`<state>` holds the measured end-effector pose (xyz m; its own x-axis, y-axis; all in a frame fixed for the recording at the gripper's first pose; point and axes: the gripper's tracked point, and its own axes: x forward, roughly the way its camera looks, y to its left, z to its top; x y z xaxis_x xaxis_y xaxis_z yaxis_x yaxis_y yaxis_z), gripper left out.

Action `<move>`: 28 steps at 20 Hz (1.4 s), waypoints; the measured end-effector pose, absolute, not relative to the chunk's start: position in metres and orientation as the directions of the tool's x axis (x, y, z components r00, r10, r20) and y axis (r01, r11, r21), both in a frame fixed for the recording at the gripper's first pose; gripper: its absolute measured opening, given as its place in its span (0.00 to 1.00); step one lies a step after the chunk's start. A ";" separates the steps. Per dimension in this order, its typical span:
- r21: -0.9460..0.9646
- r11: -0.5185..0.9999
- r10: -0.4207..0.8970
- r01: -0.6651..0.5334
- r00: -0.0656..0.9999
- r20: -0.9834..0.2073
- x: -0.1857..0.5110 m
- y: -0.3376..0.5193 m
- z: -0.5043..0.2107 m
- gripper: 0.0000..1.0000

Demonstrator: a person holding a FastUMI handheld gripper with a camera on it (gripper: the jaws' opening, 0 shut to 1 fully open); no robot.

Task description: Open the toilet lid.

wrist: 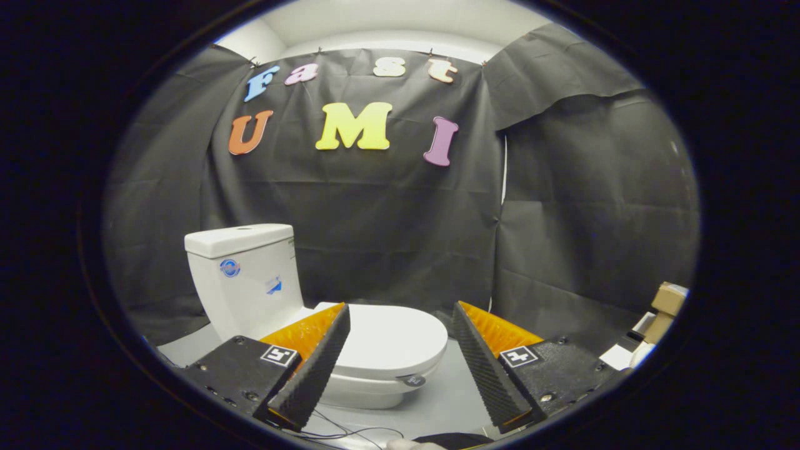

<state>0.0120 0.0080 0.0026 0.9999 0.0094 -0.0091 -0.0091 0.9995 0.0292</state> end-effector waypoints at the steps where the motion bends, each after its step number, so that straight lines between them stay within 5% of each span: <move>1: 0.030 0.999 0.020 -0.020 1.000 -0.002 0.015 0.010 0.005 1.00; 13: 0.111 0.994 -0.004 0.006 1.000 -0.016 0.086 -0.044 0.008 1.00; 21: 0.244 0.970 0.064 -0.011 0.976 -0.209 0.134 -0.074 -0.076 1.00; 28: 0.550 0.832 0.197 0.063 0.894 -0.401 0.148 -0.071 -0.165 1.00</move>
